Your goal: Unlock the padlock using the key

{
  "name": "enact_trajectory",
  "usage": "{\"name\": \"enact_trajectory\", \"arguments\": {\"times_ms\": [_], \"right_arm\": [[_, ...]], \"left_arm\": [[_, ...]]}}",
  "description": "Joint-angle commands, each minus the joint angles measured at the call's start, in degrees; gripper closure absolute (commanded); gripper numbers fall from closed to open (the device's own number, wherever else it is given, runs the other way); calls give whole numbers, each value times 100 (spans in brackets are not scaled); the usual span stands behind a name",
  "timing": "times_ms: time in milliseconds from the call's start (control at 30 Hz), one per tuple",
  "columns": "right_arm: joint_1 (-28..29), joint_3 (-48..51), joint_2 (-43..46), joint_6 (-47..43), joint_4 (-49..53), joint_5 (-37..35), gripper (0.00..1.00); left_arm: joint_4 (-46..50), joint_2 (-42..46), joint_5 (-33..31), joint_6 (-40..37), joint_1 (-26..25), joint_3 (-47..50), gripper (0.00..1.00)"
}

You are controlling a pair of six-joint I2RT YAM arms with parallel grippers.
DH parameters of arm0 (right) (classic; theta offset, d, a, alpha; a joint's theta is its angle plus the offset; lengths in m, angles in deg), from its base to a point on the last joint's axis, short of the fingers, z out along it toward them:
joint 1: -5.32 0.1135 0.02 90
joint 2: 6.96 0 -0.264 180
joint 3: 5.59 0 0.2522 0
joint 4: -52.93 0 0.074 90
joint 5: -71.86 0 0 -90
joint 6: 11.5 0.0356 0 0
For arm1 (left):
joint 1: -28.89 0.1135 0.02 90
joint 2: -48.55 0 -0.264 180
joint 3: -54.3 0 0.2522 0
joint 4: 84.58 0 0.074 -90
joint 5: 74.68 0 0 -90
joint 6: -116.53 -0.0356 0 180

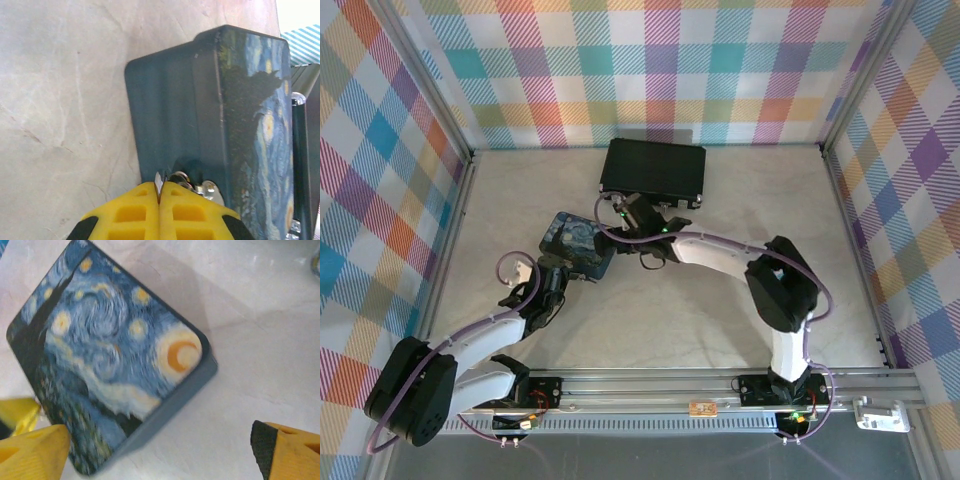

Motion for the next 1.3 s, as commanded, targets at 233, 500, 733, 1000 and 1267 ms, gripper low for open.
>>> {"name": "enact_trajectory", "arguments": {"times_ms": [233,500,733,1000,1267], "right_arm": [[129,-721,-1028,1625,123,-446,11],[30,-621,-867,875,-405,-92,12],[-575,-105,183,-39,-80,297,8],[-1557,1334,1777,-749,560,-89,1],[-2826,2639,3049,-930,817,-305,1]], "left_arm": [[88,273,-677,81,-52,192,100],[1628,1615,-477,-1221,-52,-344,100],[2041,2116,652,-1929,-229,-550,100],[1542,942,709,-2976,-1441,-1663,100],[548,-1643,1433,-3627,-2585,-3272,100]]}}
